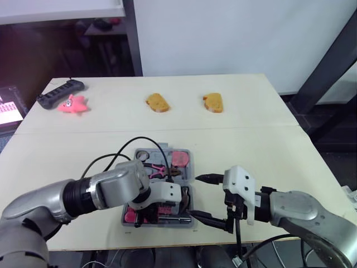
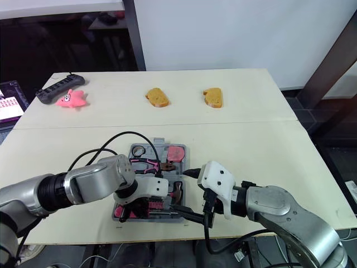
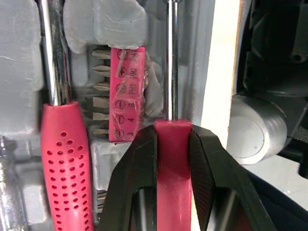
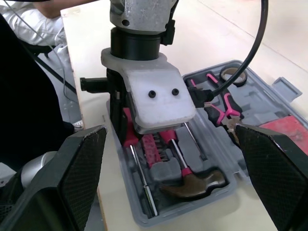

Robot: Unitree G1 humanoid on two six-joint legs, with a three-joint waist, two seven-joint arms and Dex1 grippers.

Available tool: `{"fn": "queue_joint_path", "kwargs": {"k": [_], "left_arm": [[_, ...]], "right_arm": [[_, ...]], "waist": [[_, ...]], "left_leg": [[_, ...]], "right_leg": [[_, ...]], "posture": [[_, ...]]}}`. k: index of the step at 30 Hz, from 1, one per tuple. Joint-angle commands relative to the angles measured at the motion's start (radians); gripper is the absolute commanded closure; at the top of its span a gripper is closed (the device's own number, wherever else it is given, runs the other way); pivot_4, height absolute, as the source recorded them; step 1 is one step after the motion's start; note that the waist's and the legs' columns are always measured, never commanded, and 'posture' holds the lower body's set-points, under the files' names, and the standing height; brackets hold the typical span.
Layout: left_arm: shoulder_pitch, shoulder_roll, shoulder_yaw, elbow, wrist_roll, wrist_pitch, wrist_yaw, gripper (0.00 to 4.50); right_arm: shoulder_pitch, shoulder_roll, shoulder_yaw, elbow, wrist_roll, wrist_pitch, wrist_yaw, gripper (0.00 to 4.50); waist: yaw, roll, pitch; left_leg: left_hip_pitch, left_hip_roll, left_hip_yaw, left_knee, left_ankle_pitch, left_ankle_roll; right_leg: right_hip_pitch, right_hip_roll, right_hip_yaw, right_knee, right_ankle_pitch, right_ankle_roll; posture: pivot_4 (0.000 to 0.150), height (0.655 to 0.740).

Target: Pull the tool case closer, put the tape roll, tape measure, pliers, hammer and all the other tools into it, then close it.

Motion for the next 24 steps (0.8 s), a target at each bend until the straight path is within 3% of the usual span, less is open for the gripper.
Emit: {"fn": "queue_joint_path", "kwargs": {"k": [1,24], "left_arm": [[0.022,-0.011,-0.007,0.027,0.015,-0.005,0.043,4.04],[0.016,0.041,0.050,-0.013,-0.001,-0.059,0.029,4.04]], "right_arm": [[0.001,-0.010,-0.023,-0.037,0.019,-0.004,-0.002,0.00],[-0.012,-0.005,-0.004,-0.013,0.006,-0.012,0.004,0.00]], "waist": [[0.001,0.000,0.000],[0.018,0.000,0.000]], "left_leg": [[0.000,0.000,0.000,0.000,0.000,0.000],[0.000,0.000,0.000,0.000,0.000,0.000]], "right_leg": [[0.000,0.000,0.000,0.000,0.000,0.000],[0.000,0.000,0.000,0.000,0.000,0.000]], "posture": [[0.150,0.7400],[0.150,0.7400]]}}
